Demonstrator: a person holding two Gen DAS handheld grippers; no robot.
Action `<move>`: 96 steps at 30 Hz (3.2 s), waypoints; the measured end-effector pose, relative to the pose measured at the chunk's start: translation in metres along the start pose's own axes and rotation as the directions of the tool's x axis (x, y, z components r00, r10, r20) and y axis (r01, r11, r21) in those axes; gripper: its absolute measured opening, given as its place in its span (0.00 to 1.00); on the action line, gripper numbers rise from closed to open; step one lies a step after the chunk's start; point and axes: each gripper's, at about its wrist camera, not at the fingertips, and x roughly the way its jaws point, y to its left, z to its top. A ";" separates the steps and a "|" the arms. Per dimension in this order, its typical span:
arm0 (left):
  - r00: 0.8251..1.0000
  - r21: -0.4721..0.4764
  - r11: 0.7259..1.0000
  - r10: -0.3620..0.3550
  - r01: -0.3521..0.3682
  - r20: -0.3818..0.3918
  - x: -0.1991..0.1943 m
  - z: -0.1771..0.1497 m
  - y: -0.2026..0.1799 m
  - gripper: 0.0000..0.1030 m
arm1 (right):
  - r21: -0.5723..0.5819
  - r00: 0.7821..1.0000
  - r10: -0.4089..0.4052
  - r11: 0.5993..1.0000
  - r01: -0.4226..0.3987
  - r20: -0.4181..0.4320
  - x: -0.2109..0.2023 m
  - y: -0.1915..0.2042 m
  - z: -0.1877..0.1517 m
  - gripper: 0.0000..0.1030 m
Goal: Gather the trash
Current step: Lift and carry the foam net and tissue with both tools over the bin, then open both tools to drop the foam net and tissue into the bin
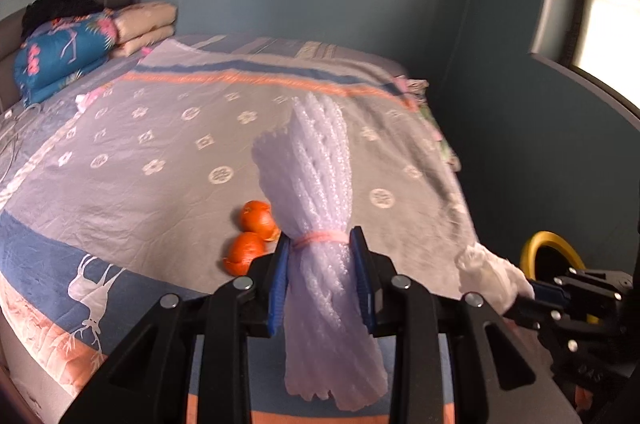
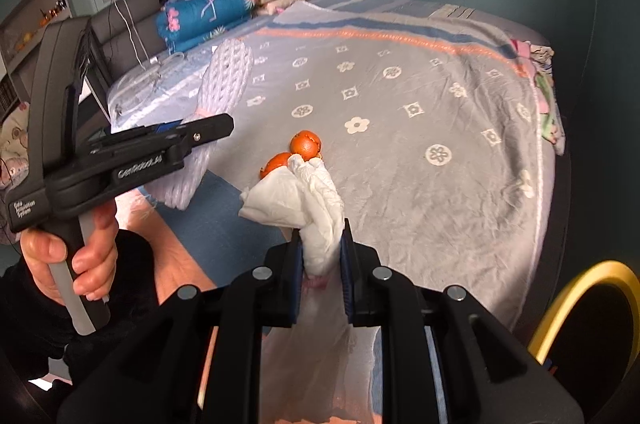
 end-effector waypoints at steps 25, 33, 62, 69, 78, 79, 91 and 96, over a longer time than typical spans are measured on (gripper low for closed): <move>0.973 0.235 0.956 -0.205 0.176 0.102 -0.079 -0.003 -0.138 0.27 | 0.228 0.955 -0.149 0.969 0.090 0.257 -0.154 -0.084 -0.046 0.15; 0.957 0.291 0.927 -0.275 0.238 0.093 -0.078 -0.005 -0.179 0.27 | 0.284 0.932 -0.223 0.949 0.139 0.287 -0.191 -0.109 -0.064 0.15; 0.933 0.385 0.853 -0.352 0.352 -0.074 0.000 -0.030 -0.286 0.27 | 0.498 0.888 -0.411 0.826 0.265 0.208 -0.217 -0.217 -0.116 0.16; 0.925 0.366 0.850 -0.355 0.379 -0.134 0.028 -0.035 -0.303 0.28 | 0.555 0.901 -0.406 0.789 0.263 0.150 -0.203 -0.245 -0.129 0.16; 0.913 0.328 0.854 -0.356 0.404 -0.197 0.058 -0.042 -0.315 0.28 | 0.578 0.903 -0.415 0.766 0.281 0.111 -0.182 -0.264 -0.126 0.16; 0.913 0.328 0.854 -0.354 0.404 -0.204 0.061 -0.044 -0.317 0.28 | 0.580 0.903 -0.416 0.763 0.285 0.105 -0.180 -0.266 -0.127 0.17; 0.902 0.302 0.857 -0.352 0.418 -0.251 0.084 -0.048 -0.317 0.37 | 0.635 0.911 -0.405 0.723 0.272 0.071 -0.162 -0.283 -0.134 0.28; 0.903 0.284 0.865 -0.353 0.415 -0.244 0.083 -0.046 -0.311 0.58 | 0.658 0.903 -0.422 0.701 0.274 0.074 -0.165 -0.283 -0.136 0.44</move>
